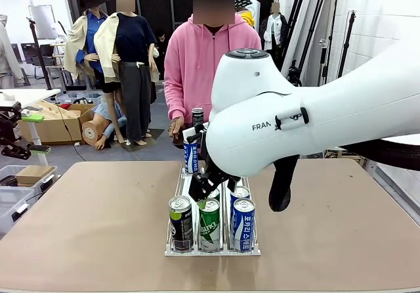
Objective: Retrieve and hand over the desired beverage to the person.
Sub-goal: Pick up another can of the same type that the person held from the Automatic Can Dispenser.
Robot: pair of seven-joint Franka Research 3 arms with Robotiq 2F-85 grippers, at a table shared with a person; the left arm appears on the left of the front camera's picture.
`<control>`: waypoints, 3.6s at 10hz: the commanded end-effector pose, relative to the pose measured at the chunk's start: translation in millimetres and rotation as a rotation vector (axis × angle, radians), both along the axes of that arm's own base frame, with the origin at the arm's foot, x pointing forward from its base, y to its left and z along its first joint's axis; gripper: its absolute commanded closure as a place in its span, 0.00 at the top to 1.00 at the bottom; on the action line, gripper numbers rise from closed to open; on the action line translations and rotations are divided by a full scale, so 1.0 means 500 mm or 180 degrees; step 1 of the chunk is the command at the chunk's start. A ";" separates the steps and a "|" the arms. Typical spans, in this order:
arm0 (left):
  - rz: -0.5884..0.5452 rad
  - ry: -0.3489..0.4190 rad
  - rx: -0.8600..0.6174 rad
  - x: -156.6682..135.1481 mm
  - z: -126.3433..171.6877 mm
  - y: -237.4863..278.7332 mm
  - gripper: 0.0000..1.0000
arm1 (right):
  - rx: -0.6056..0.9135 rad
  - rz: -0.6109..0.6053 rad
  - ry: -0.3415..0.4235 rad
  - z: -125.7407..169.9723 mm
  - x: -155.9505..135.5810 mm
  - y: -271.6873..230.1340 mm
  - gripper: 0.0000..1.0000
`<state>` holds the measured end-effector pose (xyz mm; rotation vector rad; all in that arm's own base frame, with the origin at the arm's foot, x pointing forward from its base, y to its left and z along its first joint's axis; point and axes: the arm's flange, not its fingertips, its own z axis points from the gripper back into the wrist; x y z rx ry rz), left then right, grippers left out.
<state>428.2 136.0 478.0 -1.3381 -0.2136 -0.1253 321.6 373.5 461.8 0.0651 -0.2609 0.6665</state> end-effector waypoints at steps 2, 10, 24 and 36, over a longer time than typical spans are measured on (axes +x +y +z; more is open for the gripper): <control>0.0027 -0.0012 0.0001 -0.007 0.002 0.000 1.00 | 0.0000 -0.0197 -0.0005 -0.017 0.021 0.034 1.00; 0.0027 -0.0012 0.0001 -0.007 0.002 0.000 1.00 | -0.0056 -0.0216 0.0285 -0.032 0.053 0.047 1.00; 0.0027 -0.0012 0.0001 -0.007 0.002 0.000 1.00 | -0.0053 -0.0222 0.0635 -0.094 0.086 0.055 1.00; 0.0027 -0.0012 0.0001 -0.007 0.002 0.000 1.00 | -0.0098 -0.0188 0.0613 -0.114 0.090 0.049 1.00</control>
